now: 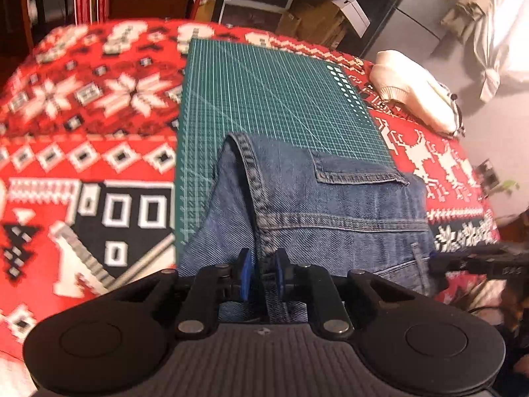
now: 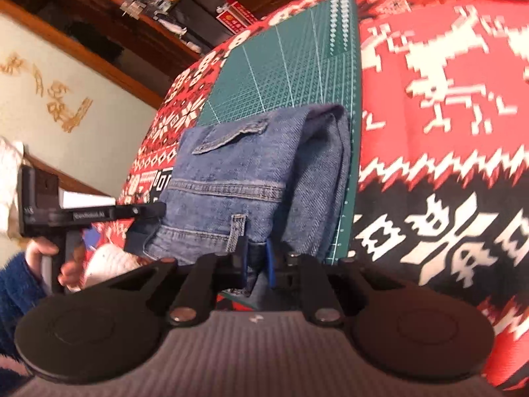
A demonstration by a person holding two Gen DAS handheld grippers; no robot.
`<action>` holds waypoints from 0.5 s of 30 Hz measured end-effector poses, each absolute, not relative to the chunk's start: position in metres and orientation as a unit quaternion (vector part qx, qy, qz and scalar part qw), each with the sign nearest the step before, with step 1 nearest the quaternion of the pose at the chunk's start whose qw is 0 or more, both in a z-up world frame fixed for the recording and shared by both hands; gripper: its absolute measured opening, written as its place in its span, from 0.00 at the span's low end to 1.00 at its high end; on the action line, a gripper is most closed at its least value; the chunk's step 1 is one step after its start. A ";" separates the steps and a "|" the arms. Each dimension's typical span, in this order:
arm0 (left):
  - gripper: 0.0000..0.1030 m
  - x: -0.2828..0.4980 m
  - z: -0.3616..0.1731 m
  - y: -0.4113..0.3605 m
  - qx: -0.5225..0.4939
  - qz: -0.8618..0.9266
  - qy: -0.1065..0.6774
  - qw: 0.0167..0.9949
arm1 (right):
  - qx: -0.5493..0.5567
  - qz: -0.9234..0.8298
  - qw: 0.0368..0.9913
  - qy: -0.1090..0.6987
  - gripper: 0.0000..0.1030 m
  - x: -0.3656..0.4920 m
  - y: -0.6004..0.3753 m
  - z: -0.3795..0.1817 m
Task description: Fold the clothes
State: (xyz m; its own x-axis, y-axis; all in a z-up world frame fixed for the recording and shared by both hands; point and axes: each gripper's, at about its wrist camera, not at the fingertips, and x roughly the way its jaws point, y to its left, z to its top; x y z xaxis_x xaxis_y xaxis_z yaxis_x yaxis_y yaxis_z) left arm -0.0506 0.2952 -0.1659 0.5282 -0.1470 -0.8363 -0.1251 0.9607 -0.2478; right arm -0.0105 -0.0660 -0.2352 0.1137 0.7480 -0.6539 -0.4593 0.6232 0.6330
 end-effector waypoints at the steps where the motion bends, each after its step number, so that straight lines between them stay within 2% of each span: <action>1: 0.14 -0.052 -0.162 0.293 -0.128 -0.004 0.482 0.867 | 0.123 0.412 0.741 0.516 0.15 -0.012 -0.066 -0.230; 6: 0.14 -0.051 -0.144 0.289 -0.087 0.014 0.452 0.887 | 0.051 0.407 0.792 0.452 0.17 -0.018 -0.065 -0.198; 9: 0.14 -0.039 -0.137 0.276 -0.049 0.013 0.433 0.900 | 0.003 0.409 0.819 0.403 0.25 -0.024 -0.063 -0.182; 15: 0.14 -0.008 -0.141 0.240 0.000 -0.015 0.398 0.917 | -0.045 0.429 0.833 0.346 0.25 -0.024 -0.034 -0.171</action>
